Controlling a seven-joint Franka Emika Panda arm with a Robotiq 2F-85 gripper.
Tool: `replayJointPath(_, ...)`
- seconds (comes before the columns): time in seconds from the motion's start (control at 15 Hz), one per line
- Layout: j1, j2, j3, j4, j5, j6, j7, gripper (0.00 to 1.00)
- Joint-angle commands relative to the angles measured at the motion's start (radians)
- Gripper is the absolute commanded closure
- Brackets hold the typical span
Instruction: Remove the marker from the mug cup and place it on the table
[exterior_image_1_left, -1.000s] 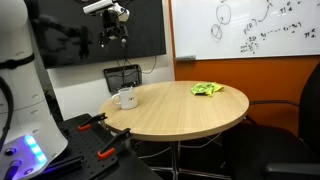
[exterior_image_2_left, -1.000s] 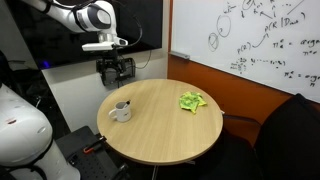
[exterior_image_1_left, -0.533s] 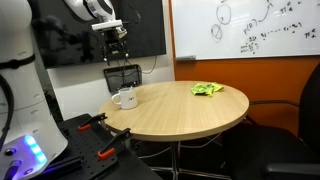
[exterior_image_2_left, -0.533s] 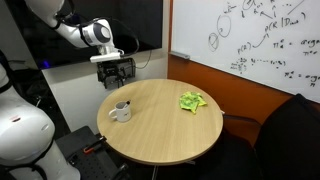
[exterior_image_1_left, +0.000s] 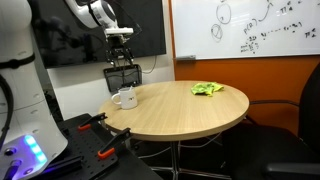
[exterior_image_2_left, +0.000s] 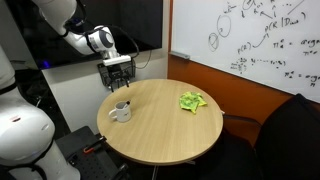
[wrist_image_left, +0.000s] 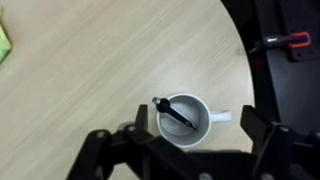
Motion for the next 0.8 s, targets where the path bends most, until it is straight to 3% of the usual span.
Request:
replayJointPath(0.0,-0.003,0.009,0.010,-0.001,-0.057,0.039,-0.156,0.00)
replayJointPath(0.6,0.011,-0.007,0.037,-0.054,-0.135,0.141,-0.536,0.00)
replayJointPath(0.67,0.011,0.012,0.036,-0.025,-0.106,0.096,-0.469,0.00)
replayJointPath(0.73,0.012,0.012,0.038,-0.031,-0.110,0.106,-0.496,0.00)
